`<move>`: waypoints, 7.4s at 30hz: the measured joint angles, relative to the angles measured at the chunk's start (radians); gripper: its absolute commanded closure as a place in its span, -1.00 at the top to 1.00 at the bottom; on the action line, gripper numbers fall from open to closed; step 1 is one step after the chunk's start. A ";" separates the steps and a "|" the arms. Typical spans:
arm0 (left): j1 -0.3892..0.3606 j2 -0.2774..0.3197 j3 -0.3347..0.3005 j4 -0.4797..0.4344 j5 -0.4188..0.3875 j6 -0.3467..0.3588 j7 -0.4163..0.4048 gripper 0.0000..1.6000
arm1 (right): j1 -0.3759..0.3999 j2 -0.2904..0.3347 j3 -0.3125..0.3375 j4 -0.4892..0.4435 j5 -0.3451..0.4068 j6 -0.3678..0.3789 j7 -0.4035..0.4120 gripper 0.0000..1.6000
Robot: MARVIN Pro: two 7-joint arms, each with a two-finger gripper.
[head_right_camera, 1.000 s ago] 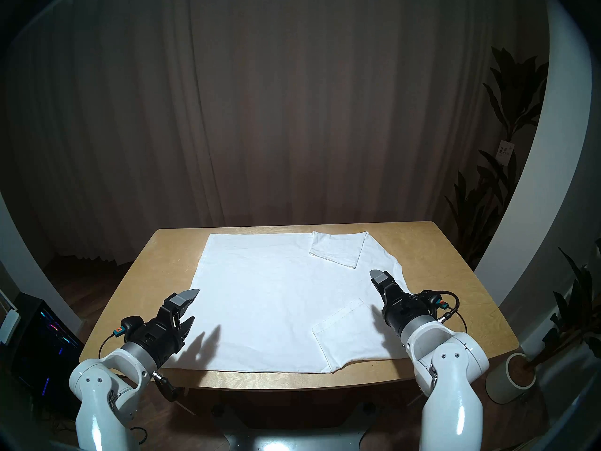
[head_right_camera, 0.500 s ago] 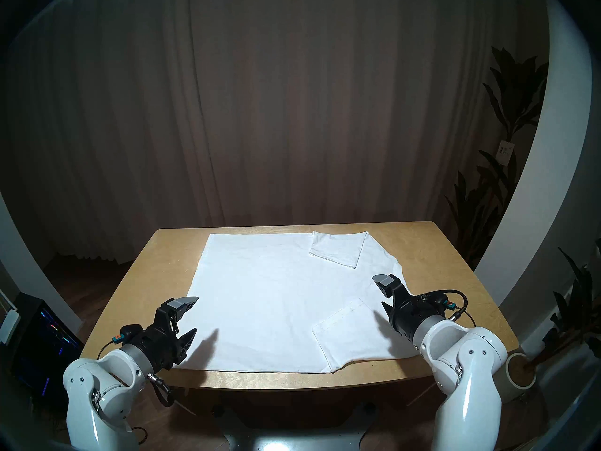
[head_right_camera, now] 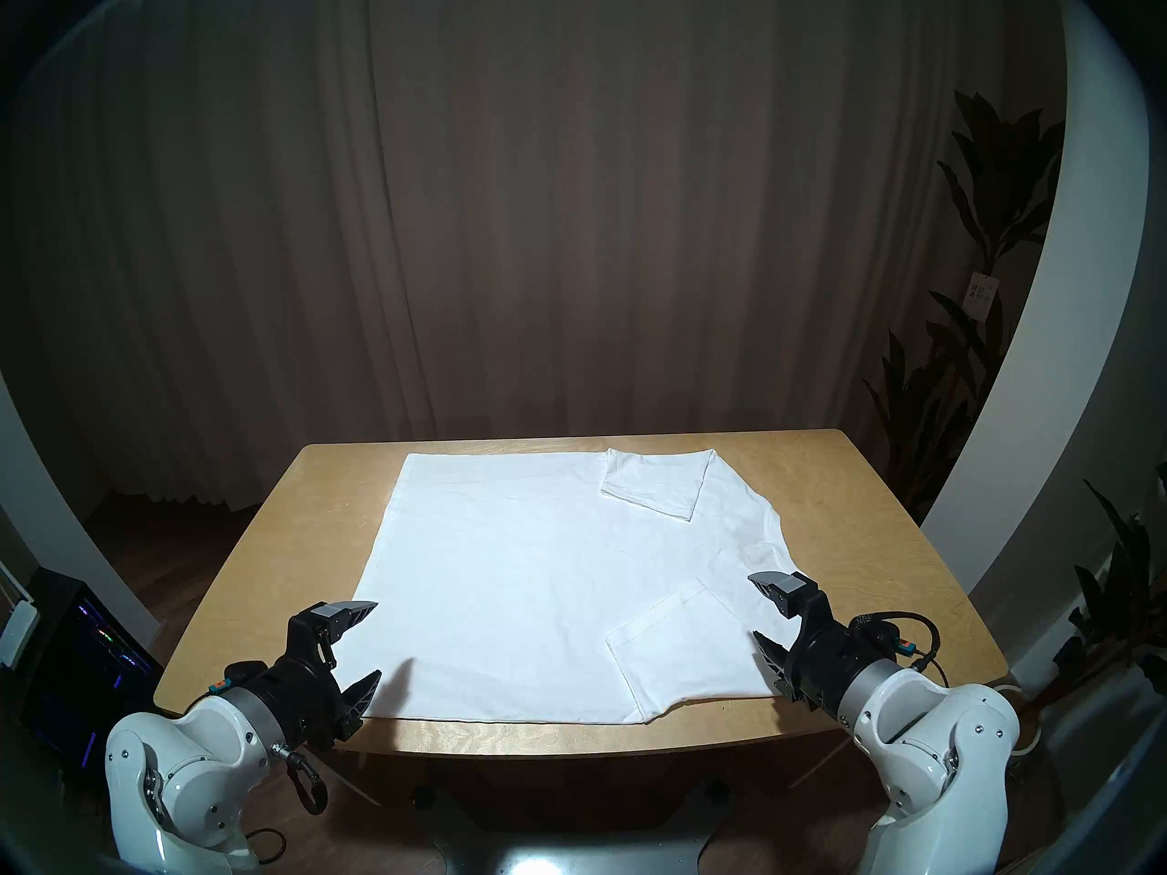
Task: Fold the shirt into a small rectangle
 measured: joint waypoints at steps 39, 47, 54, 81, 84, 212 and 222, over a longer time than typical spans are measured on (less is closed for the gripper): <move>0.125 -0.027 -0.070 0.080 0.027 0.097 -0.167 1.00 | -0.002 0.017 0.107 0.068 0.358 0.014 -0.241 1.00; 0.105 -0.044 -0.054 0.083 0.097 0.111 -0.294 1.00 | -0.015 0.016 0.130 0.064 0.385 0.023 -0.233 1.00; 0.105 -0.063 -0.060 0.081 0.118 0.079 -0.290 1.00 | -0.023 0.001 0.131 0.051 0.395 0.006 -0.241 1.00; 0.165 -0.064 0.044 0.078 0.283 -0.158 -0.403 1.00 | -0.056 -0.039 0.136 0.025 0.437 -0.032 -0.251 1.00; 0.162 -0.059 0.046 0.087 0.285 -0.168 -0.401 1.00 | -0.048 -0.037 0.134 0.038 0.420 -0.033 -0.250 1.00; -0.047 0.043 -0.006 0.082 0.160 -0.105 0.139 1.00 | -0.027 -0.044 -0.002 0.100 -0.013 -0.214 -0.040 1.00; -0.122 0.071 0.014 0.134 0.167 -0.105 0.182 1.00 | -0.022 -0.042 -0.020 0.102 -0.015 -0.244 -0.047 1.00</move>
